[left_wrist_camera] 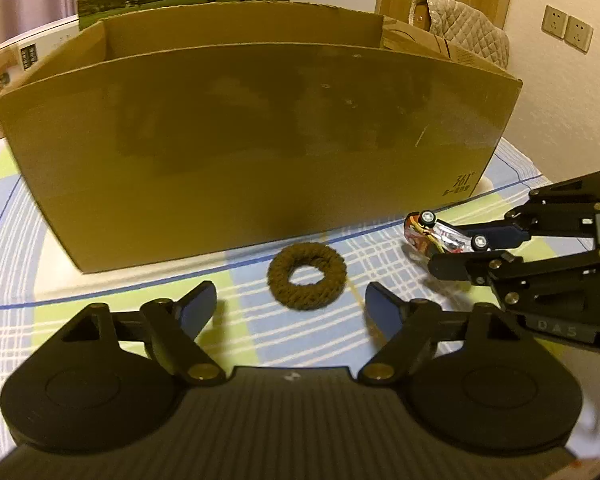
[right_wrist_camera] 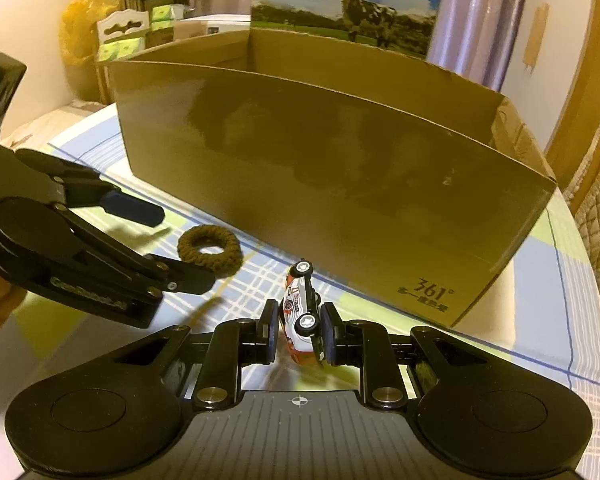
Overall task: Organize objects
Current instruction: 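Grasp brown fuzzy ring with left tool while right tool holds toy car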
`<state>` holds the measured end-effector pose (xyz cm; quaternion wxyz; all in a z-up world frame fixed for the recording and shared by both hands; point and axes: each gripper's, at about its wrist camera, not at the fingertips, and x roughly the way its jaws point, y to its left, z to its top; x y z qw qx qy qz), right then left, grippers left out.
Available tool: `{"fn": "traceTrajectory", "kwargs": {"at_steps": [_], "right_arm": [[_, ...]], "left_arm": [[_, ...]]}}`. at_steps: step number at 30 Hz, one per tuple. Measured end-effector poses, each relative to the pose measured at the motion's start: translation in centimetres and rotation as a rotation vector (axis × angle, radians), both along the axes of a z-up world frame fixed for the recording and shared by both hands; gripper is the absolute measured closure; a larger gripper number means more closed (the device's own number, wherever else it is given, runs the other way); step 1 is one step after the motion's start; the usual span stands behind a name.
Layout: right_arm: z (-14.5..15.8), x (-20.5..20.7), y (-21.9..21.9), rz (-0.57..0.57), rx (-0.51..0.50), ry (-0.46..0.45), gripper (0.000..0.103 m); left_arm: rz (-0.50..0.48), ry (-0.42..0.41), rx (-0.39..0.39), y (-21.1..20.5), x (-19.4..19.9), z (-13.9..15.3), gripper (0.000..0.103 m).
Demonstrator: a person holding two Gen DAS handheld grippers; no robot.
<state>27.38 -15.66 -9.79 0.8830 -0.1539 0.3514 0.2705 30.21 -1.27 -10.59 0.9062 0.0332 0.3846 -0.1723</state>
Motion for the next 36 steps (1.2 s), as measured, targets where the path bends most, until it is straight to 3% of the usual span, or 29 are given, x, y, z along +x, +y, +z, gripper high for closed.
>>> {"fn": "traceTrajectory", "kwargs": {"at_steps": [19,25,36], "right_arm": [[-0.1,0.3,-0.5,-0.035,0.022,0.021,0.084],[0.0,0.2,-0.6,-0.042,0.039,0.03,0.084],[1.5,-0.8,-0.9,-0.053,0.081,0.015,0.084]], "left_arm": [[-0.015,-0.014,0.021,-1.5,1.3,-0.9,0.065],[-0.023,0.001,0.045,-1.7,0.9,-0.4,0.086],[0.019,0.042,0.019,-1.1,-1.0,1.2,0.088]]}}
